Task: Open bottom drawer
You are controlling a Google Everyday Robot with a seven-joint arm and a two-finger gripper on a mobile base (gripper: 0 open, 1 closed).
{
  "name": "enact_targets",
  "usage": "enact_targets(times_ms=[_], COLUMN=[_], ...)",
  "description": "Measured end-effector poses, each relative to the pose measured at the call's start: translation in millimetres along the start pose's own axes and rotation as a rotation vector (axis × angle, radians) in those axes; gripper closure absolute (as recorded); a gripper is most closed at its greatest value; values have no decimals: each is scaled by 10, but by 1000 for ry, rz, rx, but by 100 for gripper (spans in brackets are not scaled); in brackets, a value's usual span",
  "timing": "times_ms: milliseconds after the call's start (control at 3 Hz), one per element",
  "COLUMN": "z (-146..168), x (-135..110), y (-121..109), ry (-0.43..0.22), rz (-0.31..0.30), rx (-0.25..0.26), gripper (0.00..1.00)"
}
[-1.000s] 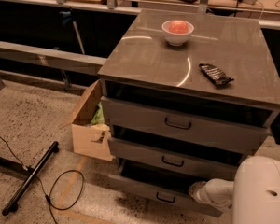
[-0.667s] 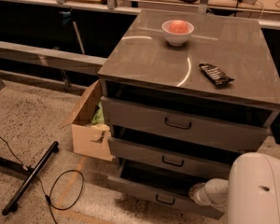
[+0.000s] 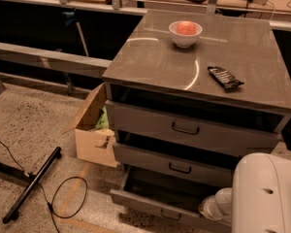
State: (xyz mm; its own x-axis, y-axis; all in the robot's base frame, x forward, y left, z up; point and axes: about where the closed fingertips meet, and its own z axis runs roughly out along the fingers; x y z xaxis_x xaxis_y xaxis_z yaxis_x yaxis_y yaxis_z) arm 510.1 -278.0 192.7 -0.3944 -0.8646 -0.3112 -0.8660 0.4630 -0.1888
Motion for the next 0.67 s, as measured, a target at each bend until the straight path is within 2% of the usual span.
enact_targets(times_ms=[667], z=[-40], x=[-10], y=[617], ry=[-6], rz=[15], rx=[-164], gripper=[100])
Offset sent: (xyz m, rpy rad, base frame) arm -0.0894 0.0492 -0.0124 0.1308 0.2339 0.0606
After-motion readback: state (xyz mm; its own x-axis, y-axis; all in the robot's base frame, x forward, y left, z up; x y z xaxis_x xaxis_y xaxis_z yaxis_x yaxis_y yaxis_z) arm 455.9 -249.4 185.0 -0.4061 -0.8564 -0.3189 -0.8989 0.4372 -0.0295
